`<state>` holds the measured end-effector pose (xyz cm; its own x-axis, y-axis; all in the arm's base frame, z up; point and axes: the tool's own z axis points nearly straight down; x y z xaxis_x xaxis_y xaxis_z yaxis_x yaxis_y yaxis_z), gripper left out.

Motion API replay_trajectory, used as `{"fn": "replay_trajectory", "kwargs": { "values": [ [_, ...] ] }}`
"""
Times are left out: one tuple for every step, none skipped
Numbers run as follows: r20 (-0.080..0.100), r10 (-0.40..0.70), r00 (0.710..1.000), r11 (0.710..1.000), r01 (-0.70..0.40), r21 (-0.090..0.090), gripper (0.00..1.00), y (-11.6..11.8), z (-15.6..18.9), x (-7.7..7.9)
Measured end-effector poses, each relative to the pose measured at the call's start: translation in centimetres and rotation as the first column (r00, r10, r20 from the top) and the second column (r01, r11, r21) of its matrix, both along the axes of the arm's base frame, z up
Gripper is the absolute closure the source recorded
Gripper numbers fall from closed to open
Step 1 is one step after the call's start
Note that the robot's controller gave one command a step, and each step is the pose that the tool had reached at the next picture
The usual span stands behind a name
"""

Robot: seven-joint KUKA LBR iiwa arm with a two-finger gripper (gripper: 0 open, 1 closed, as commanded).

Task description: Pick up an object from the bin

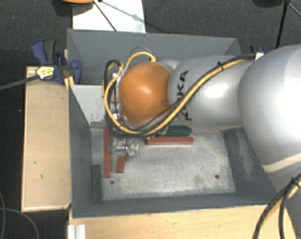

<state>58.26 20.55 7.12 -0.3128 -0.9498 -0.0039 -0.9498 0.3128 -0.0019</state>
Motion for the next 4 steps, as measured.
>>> {"fn": "replay_trajectory", "kwargs": {
  "values": [
    [-0.005, -0.001, 1.0, 1.0, 0.001, -0.001, 1.0, 0.0, 0.3, -0.1],
    [-0.012, -0.002, 1.0, 1.0, 0.002, -0.004, 1.0, -0.1, 2.3, -0.3],
    [-0.002, -0.004, 1.0, 1.0, 0.004, -0.001, 1.0, 0.0, 4.3, -0.1],
    [0.005, -0.006, 1.0, 1.0, 0.006, 0.001, 1.0, 0.1, 5.1, 0.1]
  ]
}}
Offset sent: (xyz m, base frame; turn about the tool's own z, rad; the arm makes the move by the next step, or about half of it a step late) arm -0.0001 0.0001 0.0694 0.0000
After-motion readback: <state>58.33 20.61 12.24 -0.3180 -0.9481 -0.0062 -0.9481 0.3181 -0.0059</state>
